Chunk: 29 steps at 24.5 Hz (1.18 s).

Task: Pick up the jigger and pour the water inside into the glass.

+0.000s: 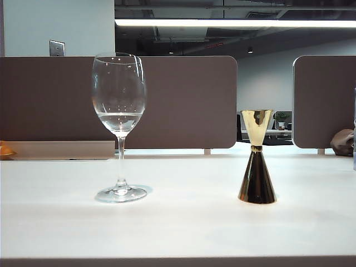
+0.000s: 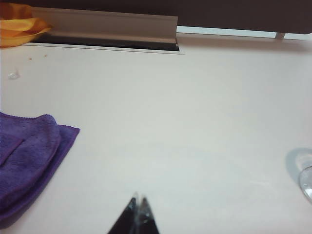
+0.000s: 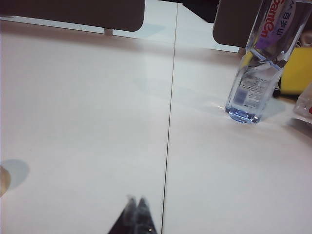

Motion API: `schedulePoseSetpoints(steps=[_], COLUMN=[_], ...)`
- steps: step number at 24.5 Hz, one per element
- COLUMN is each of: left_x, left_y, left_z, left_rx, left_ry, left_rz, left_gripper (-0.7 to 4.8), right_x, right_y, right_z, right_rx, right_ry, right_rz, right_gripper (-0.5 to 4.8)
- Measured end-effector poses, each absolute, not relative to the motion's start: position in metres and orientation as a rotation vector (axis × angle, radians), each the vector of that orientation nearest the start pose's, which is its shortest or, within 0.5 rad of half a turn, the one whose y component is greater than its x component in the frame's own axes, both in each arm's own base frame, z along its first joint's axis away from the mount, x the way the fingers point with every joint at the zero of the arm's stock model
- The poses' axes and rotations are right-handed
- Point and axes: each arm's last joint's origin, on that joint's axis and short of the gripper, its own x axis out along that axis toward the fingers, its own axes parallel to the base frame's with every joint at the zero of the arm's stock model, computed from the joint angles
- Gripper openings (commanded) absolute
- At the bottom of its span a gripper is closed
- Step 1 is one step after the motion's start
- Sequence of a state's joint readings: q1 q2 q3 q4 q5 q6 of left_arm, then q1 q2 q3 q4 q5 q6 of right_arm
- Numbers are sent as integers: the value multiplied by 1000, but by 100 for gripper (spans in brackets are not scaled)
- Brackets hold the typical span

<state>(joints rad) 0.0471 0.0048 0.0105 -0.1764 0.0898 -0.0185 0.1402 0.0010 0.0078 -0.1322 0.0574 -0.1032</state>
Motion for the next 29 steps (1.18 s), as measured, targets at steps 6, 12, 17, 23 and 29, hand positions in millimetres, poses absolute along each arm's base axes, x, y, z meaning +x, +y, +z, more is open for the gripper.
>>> schedulePoseSetpoints(steps=[6,12,17,23,29], left_x=[96,96,96,96,96], left_y=[2,2,2,1,-4], left_z=[150,150,150,150,163], left_rx=[-15,32,33,-113,-349], left_ry=[170,170,170,172,80], left_rz=[-42,-46,-47,-72,-258], left_gripper=[-3,-3,-2,-3,-2], right_x=[96,96,96,94,93], right_y=[12,12,12,19,23], right_z=[153,153,153,155,167], right_rx=[-115,-115,-114,-61,379], right_ry=[120,120,119,100,76], right_rz=[89,89,104,347,474], right_gripper=[4,4,4,4,114])
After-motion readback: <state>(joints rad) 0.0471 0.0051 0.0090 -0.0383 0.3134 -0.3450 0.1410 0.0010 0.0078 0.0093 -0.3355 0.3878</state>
